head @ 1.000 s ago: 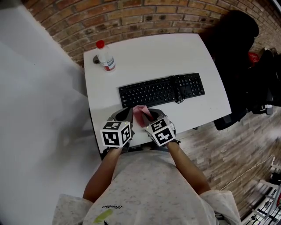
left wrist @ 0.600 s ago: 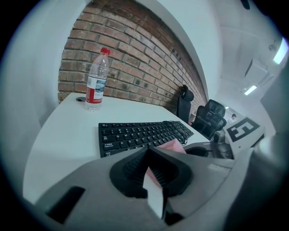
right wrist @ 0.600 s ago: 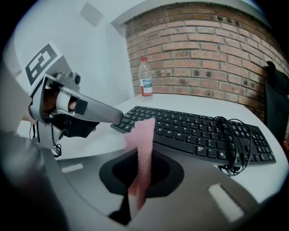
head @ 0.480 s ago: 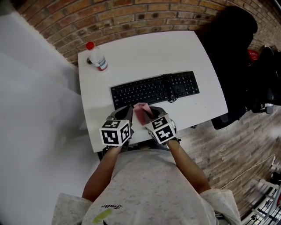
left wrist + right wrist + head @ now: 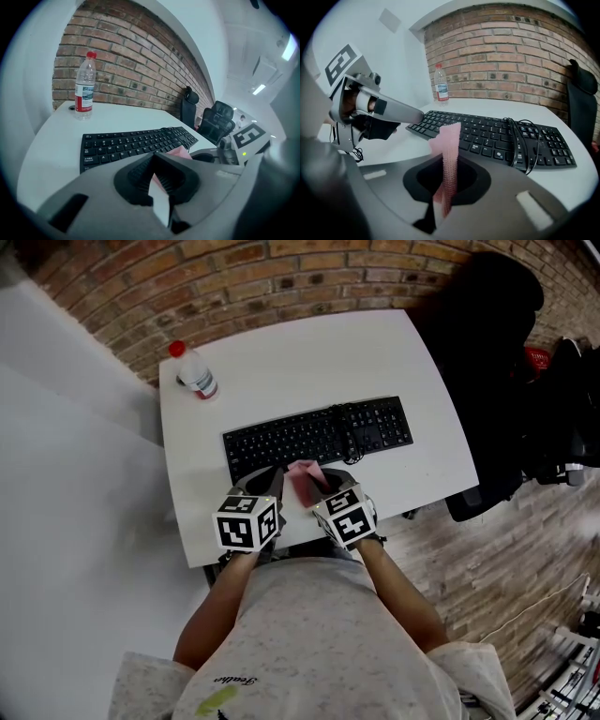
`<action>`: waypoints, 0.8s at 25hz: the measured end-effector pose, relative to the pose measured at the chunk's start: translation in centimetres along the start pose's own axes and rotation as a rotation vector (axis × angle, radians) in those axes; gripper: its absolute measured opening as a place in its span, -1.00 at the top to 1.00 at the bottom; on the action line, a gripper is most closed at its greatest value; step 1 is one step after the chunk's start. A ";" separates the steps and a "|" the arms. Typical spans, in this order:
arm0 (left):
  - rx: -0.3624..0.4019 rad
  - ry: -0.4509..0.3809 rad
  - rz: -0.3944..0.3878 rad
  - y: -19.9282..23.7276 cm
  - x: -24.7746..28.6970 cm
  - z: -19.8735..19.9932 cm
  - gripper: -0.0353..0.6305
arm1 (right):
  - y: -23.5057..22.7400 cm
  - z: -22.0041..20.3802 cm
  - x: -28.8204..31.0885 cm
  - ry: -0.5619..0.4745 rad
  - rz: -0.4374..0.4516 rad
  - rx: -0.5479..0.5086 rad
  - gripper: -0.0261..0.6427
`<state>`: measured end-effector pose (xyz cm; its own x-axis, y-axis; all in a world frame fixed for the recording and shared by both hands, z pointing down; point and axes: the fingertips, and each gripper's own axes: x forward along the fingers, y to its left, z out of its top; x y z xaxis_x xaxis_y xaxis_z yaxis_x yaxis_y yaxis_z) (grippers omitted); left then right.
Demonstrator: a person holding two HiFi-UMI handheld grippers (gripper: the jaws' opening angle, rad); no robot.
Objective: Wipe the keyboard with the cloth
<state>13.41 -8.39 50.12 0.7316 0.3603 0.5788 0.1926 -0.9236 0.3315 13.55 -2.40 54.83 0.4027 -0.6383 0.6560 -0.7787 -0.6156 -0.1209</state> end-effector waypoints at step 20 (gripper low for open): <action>0.022 -0.007 0.016 -4.6 2.4 0.8 0.91 | -4.8 -1.5 -2.9 -0.023 -0.003 0.012 0.85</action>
<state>14.80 -3.37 49.37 0.7393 0.3450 0.5783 0.1957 -0.9318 0.3056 15.39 3.06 54.67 0.4161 -0.6470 0.6389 -0.7716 -0.6231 -0.1284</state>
